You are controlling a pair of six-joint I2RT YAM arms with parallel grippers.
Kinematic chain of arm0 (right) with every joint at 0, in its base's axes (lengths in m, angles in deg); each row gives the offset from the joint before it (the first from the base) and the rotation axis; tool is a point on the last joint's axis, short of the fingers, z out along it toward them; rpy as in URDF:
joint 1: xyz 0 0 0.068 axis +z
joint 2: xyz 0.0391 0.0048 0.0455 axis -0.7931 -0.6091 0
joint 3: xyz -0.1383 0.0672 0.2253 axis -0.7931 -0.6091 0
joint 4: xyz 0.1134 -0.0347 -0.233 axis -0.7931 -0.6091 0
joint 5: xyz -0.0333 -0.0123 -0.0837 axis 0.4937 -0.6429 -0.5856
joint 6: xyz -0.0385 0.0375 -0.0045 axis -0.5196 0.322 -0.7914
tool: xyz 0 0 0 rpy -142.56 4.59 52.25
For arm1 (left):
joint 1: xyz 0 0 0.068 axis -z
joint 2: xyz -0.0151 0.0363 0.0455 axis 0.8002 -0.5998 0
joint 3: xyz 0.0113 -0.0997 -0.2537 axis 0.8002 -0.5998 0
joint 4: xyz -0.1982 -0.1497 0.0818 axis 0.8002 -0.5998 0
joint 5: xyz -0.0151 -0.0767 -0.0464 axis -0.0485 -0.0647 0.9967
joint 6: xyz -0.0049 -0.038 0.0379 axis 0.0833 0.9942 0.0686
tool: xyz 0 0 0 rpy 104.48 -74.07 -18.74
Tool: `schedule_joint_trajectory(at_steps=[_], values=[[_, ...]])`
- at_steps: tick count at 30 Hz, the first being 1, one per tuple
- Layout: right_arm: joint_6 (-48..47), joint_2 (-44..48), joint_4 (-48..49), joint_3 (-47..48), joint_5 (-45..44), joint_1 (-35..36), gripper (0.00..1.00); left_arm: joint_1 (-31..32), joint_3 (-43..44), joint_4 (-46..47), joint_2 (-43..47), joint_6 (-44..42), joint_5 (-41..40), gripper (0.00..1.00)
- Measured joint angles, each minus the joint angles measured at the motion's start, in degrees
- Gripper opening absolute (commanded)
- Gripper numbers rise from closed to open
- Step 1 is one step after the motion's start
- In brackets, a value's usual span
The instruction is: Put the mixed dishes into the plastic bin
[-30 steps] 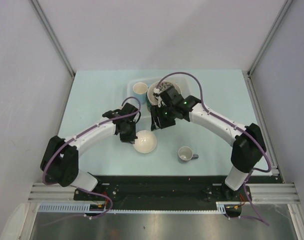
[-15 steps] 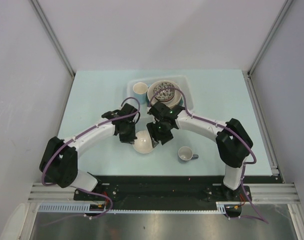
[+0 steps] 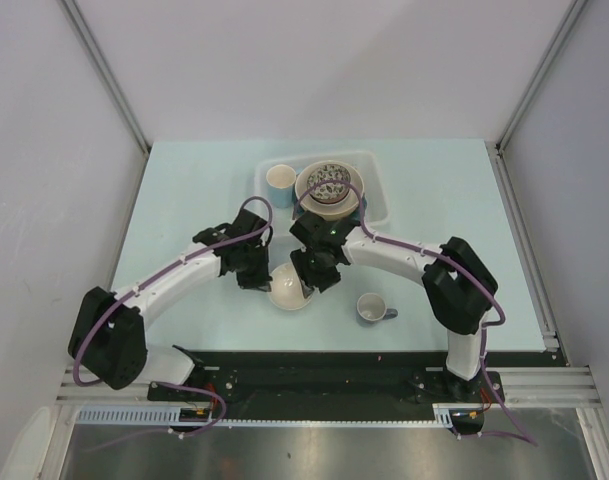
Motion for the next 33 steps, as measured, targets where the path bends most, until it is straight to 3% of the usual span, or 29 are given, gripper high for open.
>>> schedule_joint_trajectory(at_steps=[2, 3, 4, 8, 15, 20, 21, 27, 33], values=[[0.4, -0.1, 0.5, 0.0, -0.7, 0.0, 0.23, -0.5, -0.4, 0.2, 0.1, 0.0, 0.8, 0.04], [0.5, -0.2, 0.8, 0.0, -0.9, 0.0, 0.13, -0.6, -0.6, 0.3, 0.1, 0.0, 1.2, 0.09], [0.6, -0.2, 0.9, 0.0, -1.0, 0.0, 0.0, -0.7, -0.7, 0.3, 0.1, -0.1, 1.6, 0.21], [1.7, -0.4, 1.6, -0.6, -4.3, -0.2, 0.0, -0.5, -0.7, -0.1, 0.2, -0.2, 4.2, 0.41], [0.3, 1.4, -1.6, -0.9, -7.9, 0.7, 0.0, -1.7, 0.1, -0.9, 1.7, -0.3, 2.6, 0.49], [-1.3, 6.3, -3.5, 0.8, -8.8, -2.5, 0.0, -3.0, 2.8, -0.4, 8.5, 0.0, 1.2, 0.54], [-2.0, 7.2, -5.1, 2.1, -9.0, -3.9, 0.0, -3.7, 3.3, -0.3, 10.6, 0.0, 0.2, 0.61], [-6.6, 6.1, -11.6, 18.4, -11.3, -14.5, 0.0, -6.0, 5.6, -0.2, 16.8, -0.1, -6.1, 0.61], [-10.8, -4.7, -14.0, 39.7, -11.6, -21.9, 0.0, -6.2, 5.2, -0.9, 16.2, 0.0, -7.7, 0.61]])
